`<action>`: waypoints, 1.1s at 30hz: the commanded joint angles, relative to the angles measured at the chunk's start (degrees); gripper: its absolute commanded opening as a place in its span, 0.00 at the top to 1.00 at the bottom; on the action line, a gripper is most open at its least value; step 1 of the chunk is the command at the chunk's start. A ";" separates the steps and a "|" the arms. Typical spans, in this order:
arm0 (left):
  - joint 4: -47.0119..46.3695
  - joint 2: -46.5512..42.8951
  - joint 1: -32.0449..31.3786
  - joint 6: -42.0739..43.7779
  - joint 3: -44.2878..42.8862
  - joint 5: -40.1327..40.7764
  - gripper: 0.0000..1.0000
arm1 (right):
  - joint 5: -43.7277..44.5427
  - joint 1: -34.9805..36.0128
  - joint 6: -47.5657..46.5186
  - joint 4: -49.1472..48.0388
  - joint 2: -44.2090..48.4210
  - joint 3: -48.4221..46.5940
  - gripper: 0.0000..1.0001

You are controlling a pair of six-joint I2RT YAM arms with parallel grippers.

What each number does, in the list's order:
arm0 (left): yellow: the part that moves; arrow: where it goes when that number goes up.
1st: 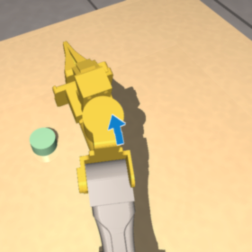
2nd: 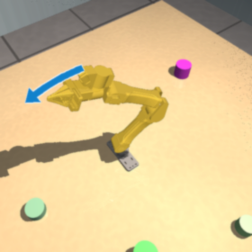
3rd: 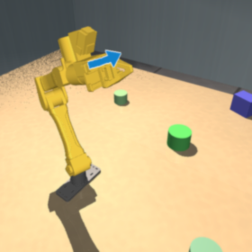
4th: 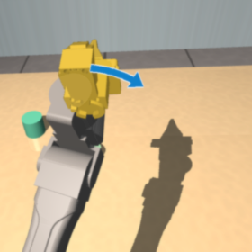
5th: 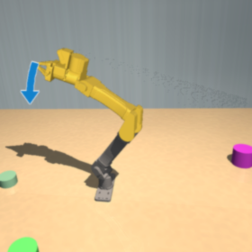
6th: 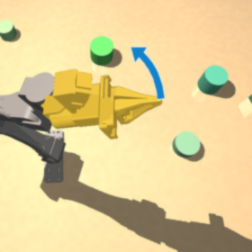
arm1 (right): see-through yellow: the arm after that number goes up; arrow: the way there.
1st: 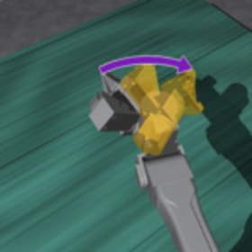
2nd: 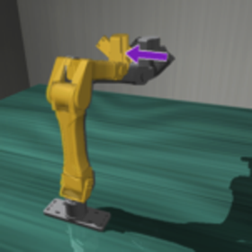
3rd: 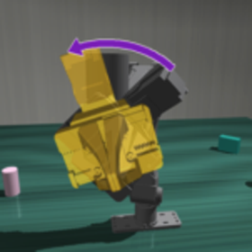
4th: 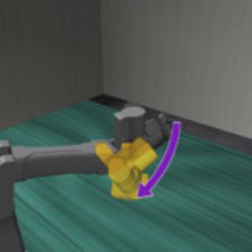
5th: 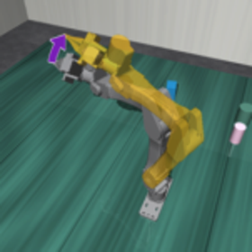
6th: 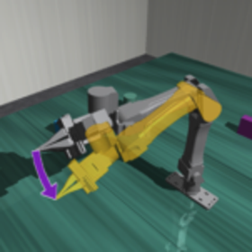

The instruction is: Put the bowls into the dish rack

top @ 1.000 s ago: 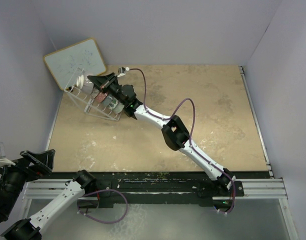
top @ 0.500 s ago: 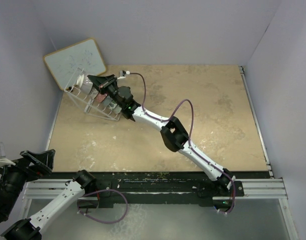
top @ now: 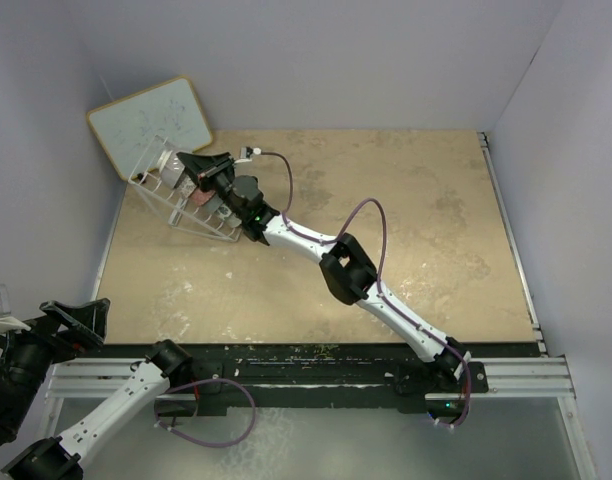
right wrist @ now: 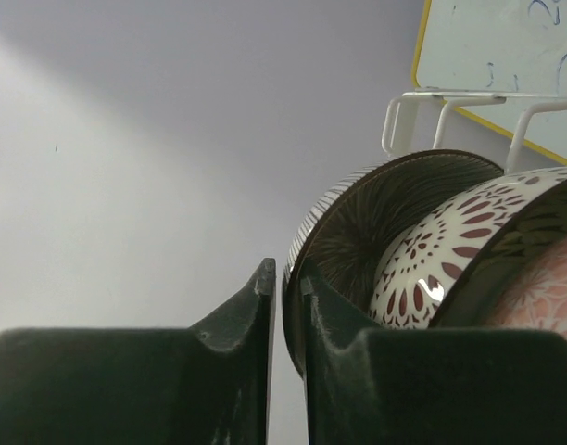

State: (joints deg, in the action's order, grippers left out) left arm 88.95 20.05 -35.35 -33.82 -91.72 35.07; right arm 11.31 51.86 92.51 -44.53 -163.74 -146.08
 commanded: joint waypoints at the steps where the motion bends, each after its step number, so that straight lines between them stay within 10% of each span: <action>1: -0.35 0.40 -0.48 1.04 -0.47 0.97 0.01 | 2.37 -0.10 0.58 -1.39 4.02 0.74 0.79; 13: -0.35 0.51 -0.63 0.50 -1.27 1.40 0.01 | 1.88 -0.09 -0.52 -0.39 10.93 10.75 0.62; 33: -0.35 2.95 -1.30 -0.77 -2.32 1.76 0.01 | -2.52 -0.70 0.22 -6.47 23.06 31.73 0.61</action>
State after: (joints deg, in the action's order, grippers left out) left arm 89.03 20.40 -35.92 -33.89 -93.34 36.47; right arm 9.41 51.31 93.06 -47.33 -147.35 -118.48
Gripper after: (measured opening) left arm 0.990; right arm 0.391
